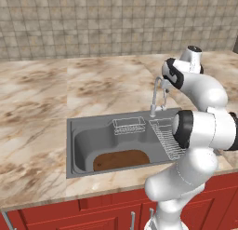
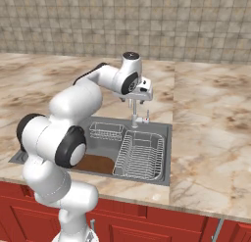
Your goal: Turn on the sink faucet with hot water and rinse the cutting board for ten seconds, then turn off the faucet. Push the cutting board to reach the water if necessary.
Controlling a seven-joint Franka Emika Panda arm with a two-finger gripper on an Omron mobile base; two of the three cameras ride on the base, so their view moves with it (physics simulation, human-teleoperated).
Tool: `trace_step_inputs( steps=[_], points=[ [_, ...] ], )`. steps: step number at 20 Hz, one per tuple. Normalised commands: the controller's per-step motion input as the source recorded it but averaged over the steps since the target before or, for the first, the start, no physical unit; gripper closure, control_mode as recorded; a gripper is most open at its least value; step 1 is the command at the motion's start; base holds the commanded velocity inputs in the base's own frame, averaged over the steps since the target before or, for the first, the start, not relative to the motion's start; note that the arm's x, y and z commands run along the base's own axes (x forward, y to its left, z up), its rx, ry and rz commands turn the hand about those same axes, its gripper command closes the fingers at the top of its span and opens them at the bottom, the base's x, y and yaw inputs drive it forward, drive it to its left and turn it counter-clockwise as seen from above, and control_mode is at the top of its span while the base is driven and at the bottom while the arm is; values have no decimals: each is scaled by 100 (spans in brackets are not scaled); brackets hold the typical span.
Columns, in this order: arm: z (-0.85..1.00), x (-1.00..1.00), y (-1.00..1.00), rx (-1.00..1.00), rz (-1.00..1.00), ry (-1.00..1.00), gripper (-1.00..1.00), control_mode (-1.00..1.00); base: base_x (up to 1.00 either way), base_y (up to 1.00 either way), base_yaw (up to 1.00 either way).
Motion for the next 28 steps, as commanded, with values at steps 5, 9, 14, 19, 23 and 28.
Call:
trace_step_inputs(
  steps=[5, 9, 14, 19, 23, 28],
  points=[
    [-19, 32, 5, 0, 0, 0, -100, -100, 0, 0, 0],
    [-11, 30, 4, 0, 0, 0, -100, -100, 0, 0, 0],
    [-4, 24, 3, 0, 0, 0, -100, -100, 0, 0, 0],
    [-7, 16, 3, 0, 0, 0, -100, -100, 0, 0, 0],
    [-8, 13, 4, 0, 0, 0, -100, -100, 0, 0, 0],
    [-7, 17, 5, 0, 0, 0, -100, -100, 0, 0, 0]
  ],
)
